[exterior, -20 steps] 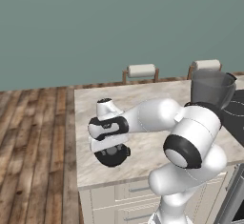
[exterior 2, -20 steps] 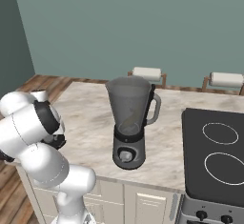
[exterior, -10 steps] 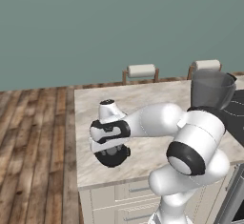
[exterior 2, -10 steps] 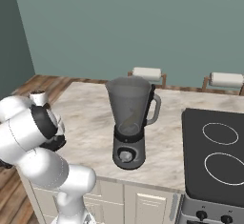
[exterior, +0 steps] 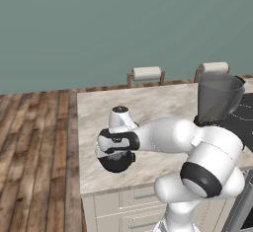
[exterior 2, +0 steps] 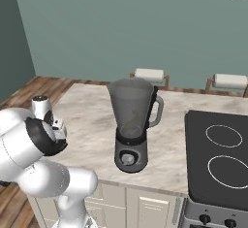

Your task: Open the blender lid, put the banana in the blender, close the lid, and start the blender.

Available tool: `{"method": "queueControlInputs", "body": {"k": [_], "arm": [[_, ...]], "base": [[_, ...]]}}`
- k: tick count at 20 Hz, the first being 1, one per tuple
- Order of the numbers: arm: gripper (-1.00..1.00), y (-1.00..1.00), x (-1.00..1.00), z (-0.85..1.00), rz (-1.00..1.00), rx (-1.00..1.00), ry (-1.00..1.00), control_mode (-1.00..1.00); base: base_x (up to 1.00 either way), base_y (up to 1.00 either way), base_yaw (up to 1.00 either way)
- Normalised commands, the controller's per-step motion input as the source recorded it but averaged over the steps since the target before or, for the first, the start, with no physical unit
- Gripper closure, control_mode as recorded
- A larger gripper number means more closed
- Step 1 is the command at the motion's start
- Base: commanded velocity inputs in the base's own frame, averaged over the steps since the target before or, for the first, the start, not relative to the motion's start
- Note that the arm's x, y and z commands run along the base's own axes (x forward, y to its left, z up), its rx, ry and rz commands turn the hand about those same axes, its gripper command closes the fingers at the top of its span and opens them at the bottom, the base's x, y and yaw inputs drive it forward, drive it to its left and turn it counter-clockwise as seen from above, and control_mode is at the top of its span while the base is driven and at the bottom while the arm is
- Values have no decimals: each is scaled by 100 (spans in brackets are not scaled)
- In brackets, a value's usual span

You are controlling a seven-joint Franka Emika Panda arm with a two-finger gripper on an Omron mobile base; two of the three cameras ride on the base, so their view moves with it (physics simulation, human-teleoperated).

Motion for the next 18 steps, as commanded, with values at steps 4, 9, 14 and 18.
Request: {"method": "queueControlInputs", "body": {"k": [4, 9, 14, 18], "arm": [[100, 11, 0, -2, 0, 0, 0, -100], [100, 31, 0, 0, 0, 0, 0, -100], [100, 27, 0, 9, 0, 0, 4, -100], [100, 0, -7, 52, -1, 0, 0, -100]], "base": [[0, 0, 0], [0, 0, 0], [0, 0, 0], [0, 0, 0]]}}
